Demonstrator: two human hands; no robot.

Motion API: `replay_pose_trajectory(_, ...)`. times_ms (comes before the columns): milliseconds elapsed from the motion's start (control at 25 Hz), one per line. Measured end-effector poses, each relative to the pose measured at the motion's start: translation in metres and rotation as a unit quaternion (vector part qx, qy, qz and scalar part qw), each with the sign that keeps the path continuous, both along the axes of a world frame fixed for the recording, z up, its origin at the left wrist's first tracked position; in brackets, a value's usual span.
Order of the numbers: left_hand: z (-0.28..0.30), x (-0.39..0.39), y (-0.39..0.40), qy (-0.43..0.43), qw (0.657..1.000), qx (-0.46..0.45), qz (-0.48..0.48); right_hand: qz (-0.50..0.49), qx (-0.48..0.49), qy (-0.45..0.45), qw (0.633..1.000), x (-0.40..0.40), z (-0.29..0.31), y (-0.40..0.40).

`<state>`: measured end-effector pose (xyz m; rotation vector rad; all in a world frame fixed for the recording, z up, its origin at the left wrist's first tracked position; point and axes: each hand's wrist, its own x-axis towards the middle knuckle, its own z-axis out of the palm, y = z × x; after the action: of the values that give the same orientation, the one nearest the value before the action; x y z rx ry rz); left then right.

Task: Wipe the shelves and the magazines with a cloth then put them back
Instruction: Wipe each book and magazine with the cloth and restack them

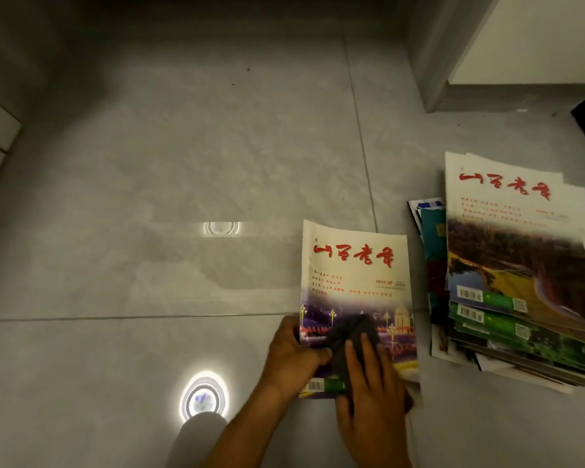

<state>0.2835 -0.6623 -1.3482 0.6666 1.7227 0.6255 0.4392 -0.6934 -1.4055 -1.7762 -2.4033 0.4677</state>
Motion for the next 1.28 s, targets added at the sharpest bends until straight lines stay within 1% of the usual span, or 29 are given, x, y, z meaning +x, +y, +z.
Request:
replay_pose_trajectory(40, 0.004, 0.007, -0.003, 0.008, 1.000, 0.016, -0.012, 0.019, 0.006, 0.018, 1.000, -0.002, 0.008, 0.002)
replay_pose_trajectory(80, 0.006, 0.012, -0.005, 0.036, 0.999, 0.037, -0.017, 0.008, 0.006, 0.054, 0.998, -0.003, 0.019, 0.010)
replay_pose_trajectory(160, 0.015, 0.012, -0.006, 0.108, 0.991, 0.082, -0.011, -0.091, 0.004, 0.158, 0.983, -0.006, 0.048, 0.042)
replay_pose_trajectory(200, 0.019, 0.008, -0.006, 0.140, 0.984, 0.113, -0.014, -0.104, 0.019, 0.203, 0.973, -0.011, 0.067, 0.058)
replay_pose_trajectory(240, 0.025, 0.003, -0.005, 0.171, 0.973, 0.151, -0.027, -0.082, 0.066, 0.225, 0.969, -0.023, 0.090, 0.073)
replay_pose_trajectory(280, 0.031, -0.003, -0.004, 0.195, 0.962, 0.182, -0.049, -0.023, 0.108, 0.217, 0.970, -0.034, 0.109, 0.084)
replay_pose_trajectory(320, 0.037, -0.010, -0.003, 0.210, 0.951, 0.214, -0.072, 0.078, 0.145, 0.184, 0.969, -0.042, 0.121, 0.092)
replay_pose_trajectory(360, 0.045, -0.016, -0.003, 0.218, 0.942, 0.236, -0.093, 0.172, 0.194, 0.123, 0.958, -0.043, 0.126, 0.101)
replay_pose_trajectory(400, 0.054, -0.023, -0.004, 0.225, 0.934, 0.253, -0.116, 0.223, 0.225, 0.065, 0.946, -0.035, 0.129, 0.119)
replay_pose_trajectory(440, 0.062, -0.029, -0.004, 0.233, 0.925, 0.264, -0.141, 0.214, 0.227, 0.014, 0.950, -0.024, 0.133, 0.140)
replay_pose_trajectory(480, 0.068, -0.034, -0.004, 0.239, 0.918, 0.270, -0.162, 0.156, 0.207, -0.011, 0.966, -0.009, 0.135, 0.162)
replay_pose_trajectory(520, 0.072, -0.039, -0.004, 0.248, 0.912, 0.276, -0.176, 0.072, 0.189, -0.006, 0.979, 0.005, 0.143, 0.178)
replay_pose_trajectory(560, 0.075, -0.040, -0.003, 0.256, 0.906, 0.282, -0.186, 0.025, 0.176, 0.007, 0.984, 0.012, 0.146, 0.180)
replay_pose_trajectory(600, 0.077, -0.040, -0.003, 0.262, 0.901, 0.284, -0.196, 0.032, 0.185, -0.013, 0.982, 0.009, 0.145, 0.167)
replay_pose_trajectory(640, 0.078, -0.038, -0.001, 0.265, 0.900, 0.280, -0.205, 0.070, 0.198, -0.035, 0.977, 0.000, 0.139, 0.146)
replay_pose_trajectory(680, 0.077, -0.035, 0.000, 0.266, 0.903, 0.268, -0.204, 0.129, 0.196, -0.033, 0.972, -0.015, 0.132, 0.116)
replay_pose_trajectory(720, 0.076, -0.032, 0.000, 0.260, 0.911, 0.256, -0.191, 0.174, 0.191, -0.003, 0.966, -0.027, 0.125, 0.089)
replay_pose_trajectory(760, 0.075, -0.029, 0.000, 0.248, 0.922, 0.243, -0.171, 0.183, 0.176, 0.026, 0.967, -0.031, 0.123, 0.077)
replay_pose_trajectory(840, 0.070, -0.029, -0.003, 0.192, 0.948, 0.229, -0.113, 0.143, 0.129, 0.065, 0.979, -0.027, 0.129, 0.090)
replay_pose_trajectory(920, 0.067, -0.030, -0.007, 0.124, 0.962, 0.238, -0.055, 0.088, 0.137, 0.085, 0.983, -0.012, 0.131, 0.115)
replay_pose_trajectory(1000, 0.067, -0.026, -0.011, 0.094, 0.964, 0.249, -0.014, 0.053, 0.137, 0.117, 0.982, -0.010, 0.137, 0.118)
replay_pose_trajectory(1040, 0.068, -0.023, -0.011, 0.098, 0.960, 0.261, -0.001, 0.051, 0.144, 0.129, 0.980, -0.019, 0.139, 0.110)
replay_pose_trajectory(1080, 0.069, -0.022, -0.012, 0.102, 0.955, 0.277, 0.006, 0.059, 0.150, 0.137, 0.977, -0.033, 0.142, 0.096)
replay_pose_trajectory(1160, 0.069, -0.025, -0.012, 0.100, 0.945, 0.311, 0.004, 0.126, 0.168, 0.151, 0.966, -0.056, 0.145, 0.070)
replay_pose_trajectory(1200, 0.070, -0.030, -0.013, 0.086, 0.945, 0.316, 0.007, 0.158, 0.179, 0.139, 0.961, -0.056, 0.145, 0.070)
replay_pose_trajectory(1240, 0.072, -0.038, -0.013, 0.059, 0.948, 0.313, 0.020, 0.162, 0.183, 0.119, 0.962, -0.049, 0.147, 0.081)
replay_pose_trajectory(1280, 0.074, -0.046, -0.014, 0.035, 0.951, 0.304, 0.039, 0.127, 0.177, 0.099, 0.971, -0.035, 0.148, 0.099)
